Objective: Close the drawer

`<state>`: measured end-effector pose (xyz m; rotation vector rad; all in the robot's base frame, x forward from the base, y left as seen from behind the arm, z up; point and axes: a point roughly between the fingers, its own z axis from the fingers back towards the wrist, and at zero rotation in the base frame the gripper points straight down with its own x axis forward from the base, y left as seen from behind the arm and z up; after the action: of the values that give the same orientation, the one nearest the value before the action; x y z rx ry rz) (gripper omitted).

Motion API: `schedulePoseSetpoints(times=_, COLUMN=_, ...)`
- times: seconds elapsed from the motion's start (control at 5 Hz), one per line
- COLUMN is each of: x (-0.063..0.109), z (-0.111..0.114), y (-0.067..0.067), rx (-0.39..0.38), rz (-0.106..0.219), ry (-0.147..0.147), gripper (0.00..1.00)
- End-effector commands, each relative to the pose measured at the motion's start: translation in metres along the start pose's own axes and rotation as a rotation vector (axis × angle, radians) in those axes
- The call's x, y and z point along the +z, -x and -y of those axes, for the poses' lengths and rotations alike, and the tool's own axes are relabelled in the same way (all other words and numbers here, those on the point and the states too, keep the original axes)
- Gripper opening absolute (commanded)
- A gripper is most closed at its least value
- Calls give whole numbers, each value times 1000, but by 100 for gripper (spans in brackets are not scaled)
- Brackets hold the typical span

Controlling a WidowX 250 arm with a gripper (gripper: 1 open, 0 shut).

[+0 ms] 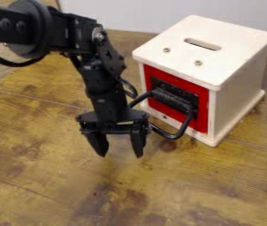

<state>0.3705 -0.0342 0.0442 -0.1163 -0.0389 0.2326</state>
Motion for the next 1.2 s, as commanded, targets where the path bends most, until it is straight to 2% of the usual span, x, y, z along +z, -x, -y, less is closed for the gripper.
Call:
schedulePoseSetpoints(times=0.0, x=16, z=6, y=-7, rx=-17, rz=51, ry=17, gripper=100)
schedulePoseSetpoints(times=1.0, x=12, z=11, y=0, rx=-35, rz=36, ry=23, gripper=100)
